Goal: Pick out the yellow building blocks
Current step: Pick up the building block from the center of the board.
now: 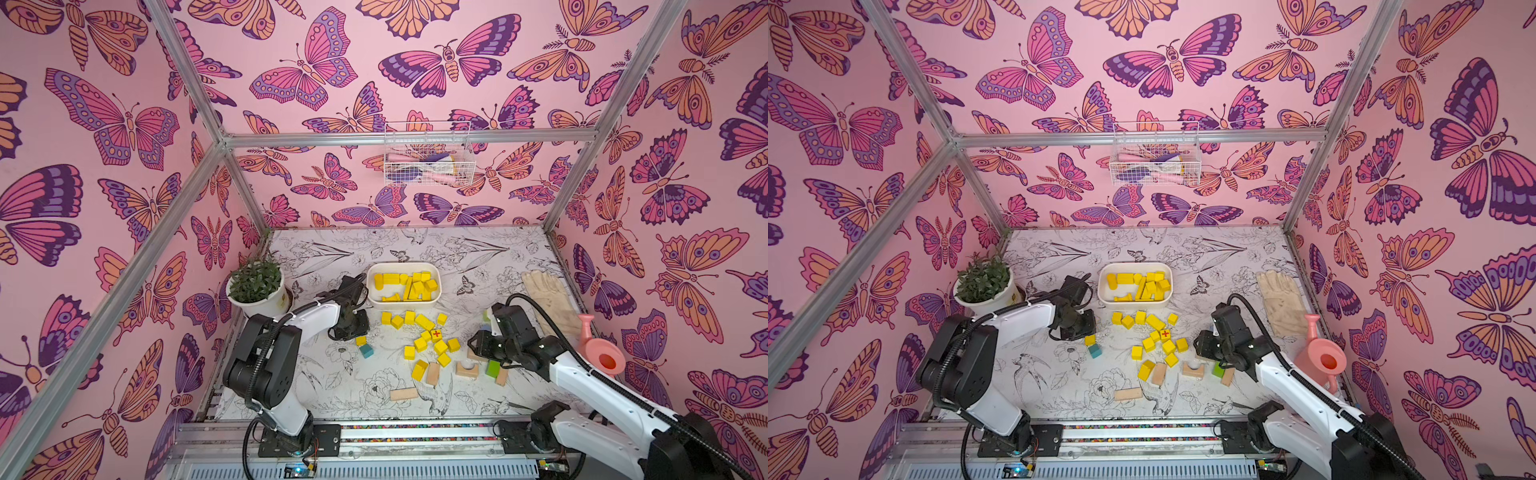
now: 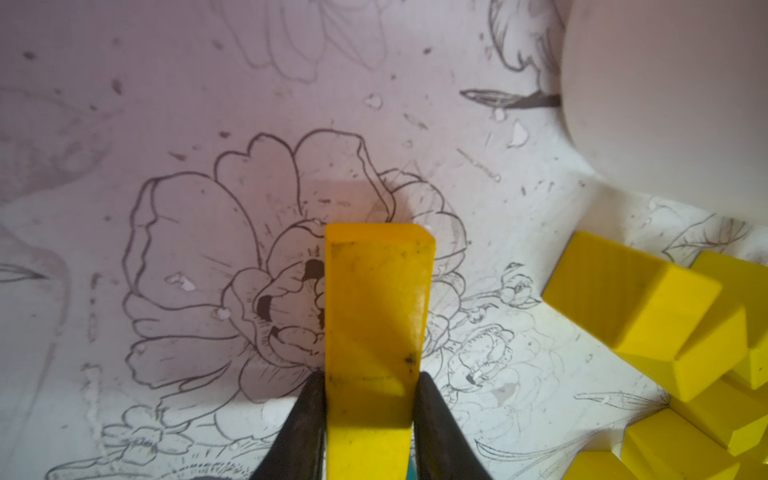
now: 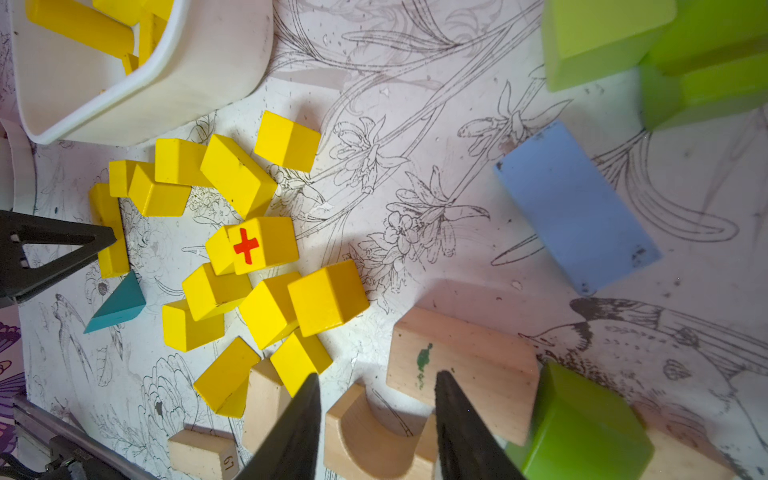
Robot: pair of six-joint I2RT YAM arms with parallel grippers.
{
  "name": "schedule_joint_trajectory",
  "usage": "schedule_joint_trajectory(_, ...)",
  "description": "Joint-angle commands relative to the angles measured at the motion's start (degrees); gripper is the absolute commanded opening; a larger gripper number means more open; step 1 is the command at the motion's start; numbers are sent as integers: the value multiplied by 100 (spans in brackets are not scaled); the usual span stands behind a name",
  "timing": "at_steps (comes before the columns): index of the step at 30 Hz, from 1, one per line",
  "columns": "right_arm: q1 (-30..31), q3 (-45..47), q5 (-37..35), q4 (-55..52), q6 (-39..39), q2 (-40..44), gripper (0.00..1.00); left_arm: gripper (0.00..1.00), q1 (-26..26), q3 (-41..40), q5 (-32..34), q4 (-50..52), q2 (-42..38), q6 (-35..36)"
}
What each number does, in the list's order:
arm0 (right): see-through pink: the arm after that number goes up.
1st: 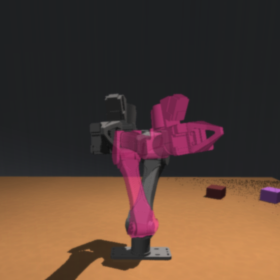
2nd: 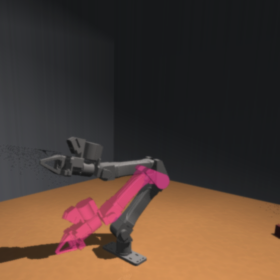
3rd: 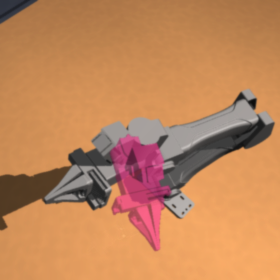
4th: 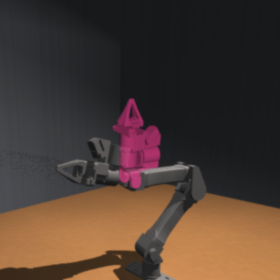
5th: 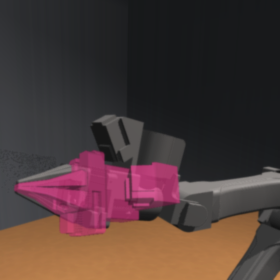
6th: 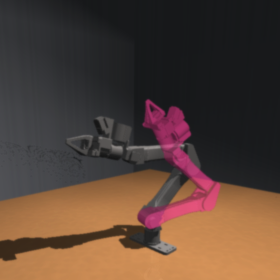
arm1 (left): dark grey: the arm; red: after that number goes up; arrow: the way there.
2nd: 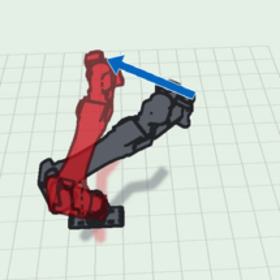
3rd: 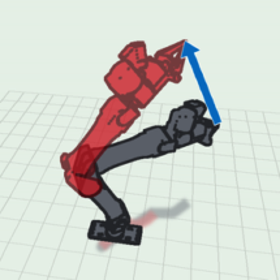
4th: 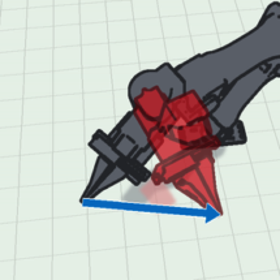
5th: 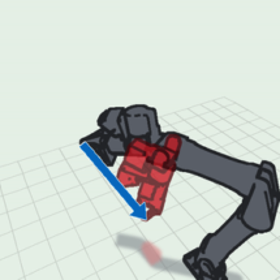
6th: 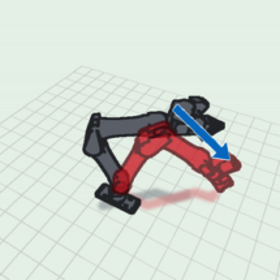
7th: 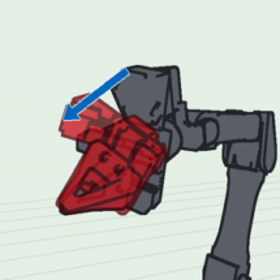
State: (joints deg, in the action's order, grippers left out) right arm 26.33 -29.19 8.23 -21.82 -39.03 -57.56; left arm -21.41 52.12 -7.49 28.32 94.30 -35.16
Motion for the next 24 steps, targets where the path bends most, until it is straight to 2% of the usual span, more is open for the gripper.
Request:
schedule_joint_trajectory(1,-31,-8,20,2,-35,-36,46,23,-29,-187,26,55,-149,7)
schedule_joint_trajectory(13,-31,-8,28,29,-44,-62,46,24,-74,-574,13,-248,-1035,87)
schedule_joint_trajectory(20,-40,1,33,58,-44,-71,46,26,-135,-26,120,143,-1179,384)
schedule_joint_trajectory(24,-49,10,45,60,-44,-73,46,27,-144,583,89,313,-914,557)
